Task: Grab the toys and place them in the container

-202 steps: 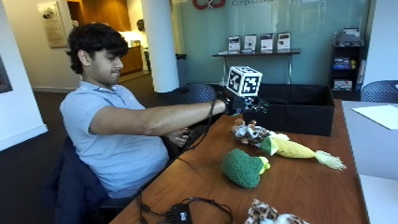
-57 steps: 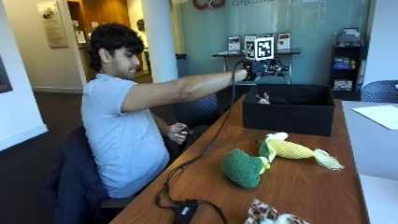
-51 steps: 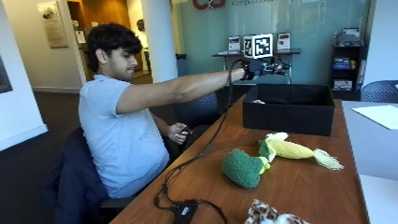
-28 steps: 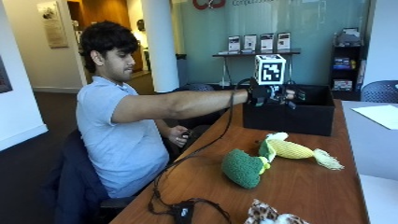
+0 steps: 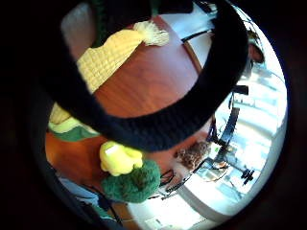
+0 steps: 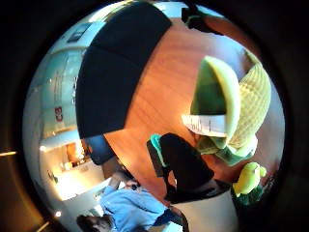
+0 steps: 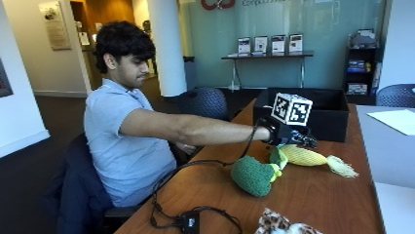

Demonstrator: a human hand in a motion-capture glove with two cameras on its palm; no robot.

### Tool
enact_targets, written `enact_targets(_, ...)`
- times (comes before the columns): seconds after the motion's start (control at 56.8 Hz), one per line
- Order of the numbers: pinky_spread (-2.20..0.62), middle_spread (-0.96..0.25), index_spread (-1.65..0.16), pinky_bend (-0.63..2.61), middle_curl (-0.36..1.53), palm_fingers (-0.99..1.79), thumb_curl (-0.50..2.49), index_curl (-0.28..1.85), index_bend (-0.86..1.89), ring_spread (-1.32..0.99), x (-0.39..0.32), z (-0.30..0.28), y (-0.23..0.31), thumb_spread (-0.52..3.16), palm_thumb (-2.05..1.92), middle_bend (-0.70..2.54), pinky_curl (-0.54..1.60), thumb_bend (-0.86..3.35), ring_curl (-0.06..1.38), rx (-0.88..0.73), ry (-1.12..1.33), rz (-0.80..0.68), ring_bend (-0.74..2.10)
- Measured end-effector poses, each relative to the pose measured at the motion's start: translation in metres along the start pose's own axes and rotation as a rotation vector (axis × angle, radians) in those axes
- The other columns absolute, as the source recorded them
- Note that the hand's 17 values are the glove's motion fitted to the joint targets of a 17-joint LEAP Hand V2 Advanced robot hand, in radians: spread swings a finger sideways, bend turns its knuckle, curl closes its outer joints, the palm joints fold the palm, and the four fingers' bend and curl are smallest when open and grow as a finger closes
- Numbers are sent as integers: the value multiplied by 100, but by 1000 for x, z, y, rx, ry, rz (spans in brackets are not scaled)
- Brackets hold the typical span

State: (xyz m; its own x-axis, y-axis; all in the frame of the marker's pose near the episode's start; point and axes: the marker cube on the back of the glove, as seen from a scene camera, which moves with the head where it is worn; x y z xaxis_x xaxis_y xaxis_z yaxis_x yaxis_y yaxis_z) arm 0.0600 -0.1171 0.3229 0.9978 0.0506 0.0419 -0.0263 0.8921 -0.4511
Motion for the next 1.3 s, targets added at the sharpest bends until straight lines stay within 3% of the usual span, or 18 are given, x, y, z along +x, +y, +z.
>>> enact_targets(0.176, 7, -8, -38, 59, 29, -5, 25, 42, 24, -13, 7, 46, -4, 133, -5, 22, 30, -4, 17, -123, 115, -75, 15)
enact_targets(0.317, 7, -9, -36, 70, 32, -13, 22, 39, 17, -12, 9, 60, -5, 134, -9, 24, 33, -6, 12, -87, 100, -106, 7)
enact_targets(0.546, 4, -10, -35, 78, 40, 10, 20, 44, 31, -12, -3, 60, -15, 157, -1, 42, 35, 0, 6, 21, 104, -129, 13)
enact_targets(0.74, 1, -10, -29, 69, 47, 48, 20, 47, 33, -16, -12, 47, -19, 170, 4, 58, 32, 11, 13, 128, 211, -127, 35)
enact_targets(0.863, -3, -10, -26, 66, 51, 58, 21, 51, 34, -20, -21, 21, -14, 171, 8, 64, 32, 20, 17, 172, 202, -109, 46)
enact_targets(1.057, -5, -10, -24, 68, 55, 60, 22, 55, 34, -22, -53, -65, -7, 171, 9, 69, 32, 35, 21, 379, 151, -80, 52)
enact_targets(1.304, -7, -10, -23, 67, 60, 69, 26, 59, 35, -25, -146, -174, -19, 171, 7, 78, 32, 57, 25, 560, 164, -136, 62)
